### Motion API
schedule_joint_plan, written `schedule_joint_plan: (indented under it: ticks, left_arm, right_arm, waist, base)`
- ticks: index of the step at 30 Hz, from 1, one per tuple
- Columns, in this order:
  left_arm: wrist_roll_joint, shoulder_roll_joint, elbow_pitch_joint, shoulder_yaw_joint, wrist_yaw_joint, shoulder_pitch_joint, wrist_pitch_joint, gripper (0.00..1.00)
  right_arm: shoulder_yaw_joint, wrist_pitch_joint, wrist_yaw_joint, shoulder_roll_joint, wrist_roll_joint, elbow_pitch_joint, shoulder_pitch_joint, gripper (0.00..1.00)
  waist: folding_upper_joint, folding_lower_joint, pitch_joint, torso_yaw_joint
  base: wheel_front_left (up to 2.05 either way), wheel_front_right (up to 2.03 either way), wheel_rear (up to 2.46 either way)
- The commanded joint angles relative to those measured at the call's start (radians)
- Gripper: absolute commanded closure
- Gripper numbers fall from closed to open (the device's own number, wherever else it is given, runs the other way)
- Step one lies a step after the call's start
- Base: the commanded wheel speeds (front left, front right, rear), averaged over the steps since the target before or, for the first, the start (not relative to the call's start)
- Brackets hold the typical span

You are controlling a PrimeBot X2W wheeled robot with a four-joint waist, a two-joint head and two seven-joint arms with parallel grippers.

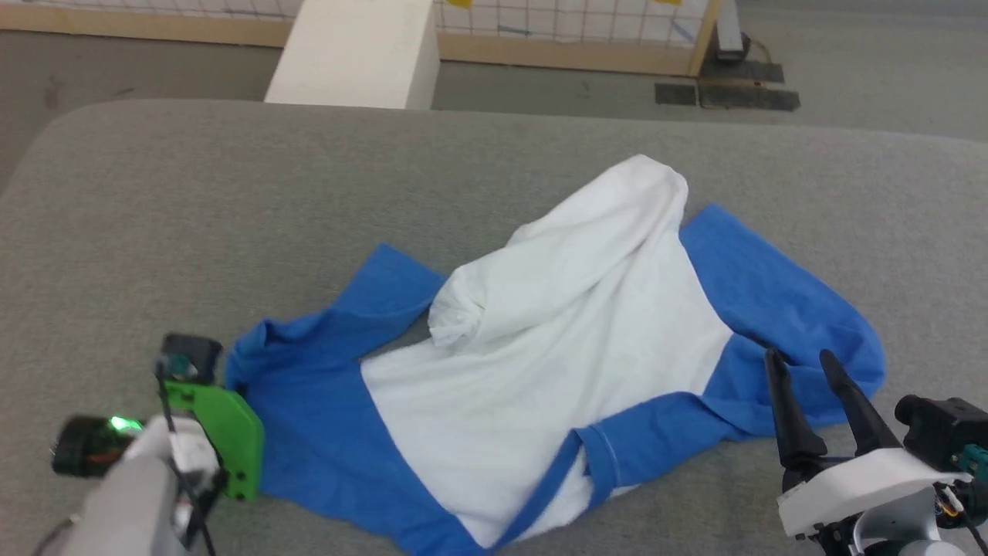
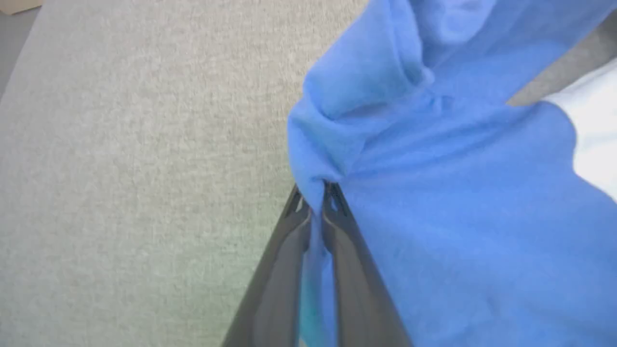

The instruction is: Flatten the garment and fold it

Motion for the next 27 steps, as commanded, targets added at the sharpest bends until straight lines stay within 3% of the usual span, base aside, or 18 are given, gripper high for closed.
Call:
schedule_joint_plan:
  ticks: [1,6,10,11,12,18,21,27]
  left_arm:
    - [-0.011,0.030,0.001,0.004,-0.007,-0.043,0.002,1.00]
    - [0.013,0.099,0.021,0.032,0.013,-0.145,-0.039,1.00]
    - [0.021,0.123,0.093,0.081,0.084,-0.231,-0.089,1.00]
    - [0.007,0.115,0.109,0.095,0.094,-0.238,-0.094,0.57]
    - [-0.010,0.104,0.125,0.109,0.103,-0.243,-0.102,0.01]
    - [-0.069,0.007,0.119,0.161,0.156,-0.164,-0.333,0.00]
    - [-0.080,-0.048,0.063,0.170,0.172,-0.106,-0.463,0.00]
    - [-0.056,-0.147,-0.099,0.150,0.183,-0.002,-0.557,0.00]
  right_arm:
    - [0.002,-0.003,-0.001,0.000,0.010,-0.006,-0.017,0.00]
    - [-0.005,-0.004,-0.001,0.000,0.000,-0.012,-0.035,0.00]
    - [0.008,-0.001,-0.001,0.000,-0.010,-0.020,-0.056,0.00]
    - [0.012,0.000,-0.001,0.000,-0.011,-0.019,-0.058,0.00]
    - [0.017,0.002,-0.001,0.000,-0.012,-0.018,-0.059,0.00]
    - [0.119,0.090,-0.001,-0.006,-0.075,-0.027,-0.048,0.00]
    - [0.210,0.161,-0.001,-0.055,-0.095,-0.027,-0.055,0.00]
    - [0.336,0.296,-0.001,-0.143,-0.129,0.017,-0.120,0.00]
  waist:
    - [0.0000,0.0000,0.038,-0.040]
    - [0.0000,0.0000,0.074,-0.070]
    - [0.0000,0.0000,0.101,-0.103]
    - [0.0000,0.0000,0.103,-0.108]
    - [0.0000,0.0000,0.103,-0.113]
    - [0.0000,0.0000,0.067,-0.091]
    - [0.0000,0.0000,0.054,-0.062]
    - [0.0000,0.0000,0.049,-0.002]
  base:
    - [0.00,0.00,0.00]
    - [0.00,0.00,0.00]
    - [0.00,0.00,0.00]
    - [0.00,0.00,0.00]
    - [0.00,0.00,0.00]
    - [0.00,0.00,0.00]
    - [0.00,0.00,0.00]
    - [0.00,0.00,0.00]
